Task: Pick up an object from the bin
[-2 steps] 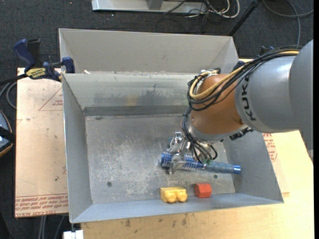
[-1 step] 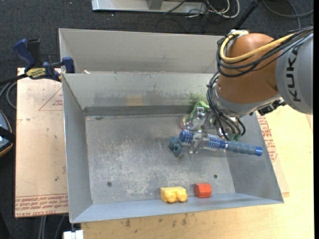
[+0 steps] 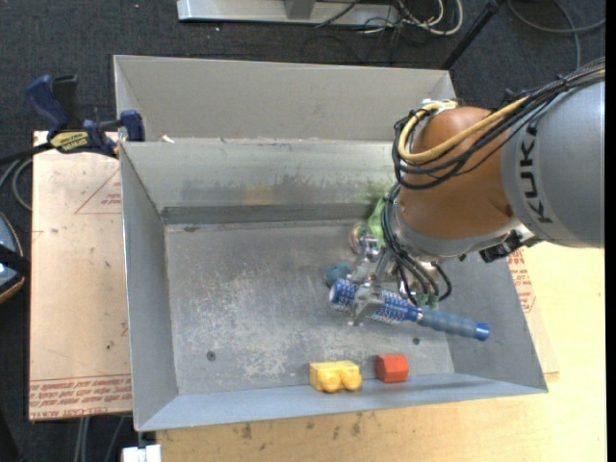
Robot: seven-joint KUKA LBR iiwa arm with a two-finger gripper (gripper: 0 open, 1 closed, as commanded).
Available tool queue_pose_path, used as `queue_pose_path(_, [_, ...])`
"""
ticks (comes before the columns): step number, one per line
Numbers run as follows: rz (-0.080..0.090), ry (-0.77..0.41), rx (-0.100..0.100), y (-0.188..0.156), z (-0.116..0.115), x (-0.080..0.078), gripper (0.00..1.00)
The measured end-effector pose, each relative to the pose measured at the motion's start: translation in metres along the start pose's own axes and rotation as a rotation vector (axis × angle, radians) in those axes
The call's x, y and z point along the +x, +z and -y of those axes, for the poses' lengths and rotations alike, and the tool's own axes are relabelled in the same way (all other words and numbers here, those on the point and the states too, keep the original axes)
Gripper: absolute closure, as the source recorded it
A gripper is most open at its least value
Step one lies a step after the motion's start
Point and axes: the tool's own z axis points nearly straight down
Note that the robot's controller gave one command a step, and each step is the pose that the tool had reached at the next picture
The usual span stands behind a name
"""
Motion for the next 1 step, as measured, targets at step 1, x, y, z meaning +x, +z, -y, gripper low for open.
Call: queue_pose_path(1, [0.015, -0.031, 0.001, -0.1124, 0.0266, 0.013, 1.0])
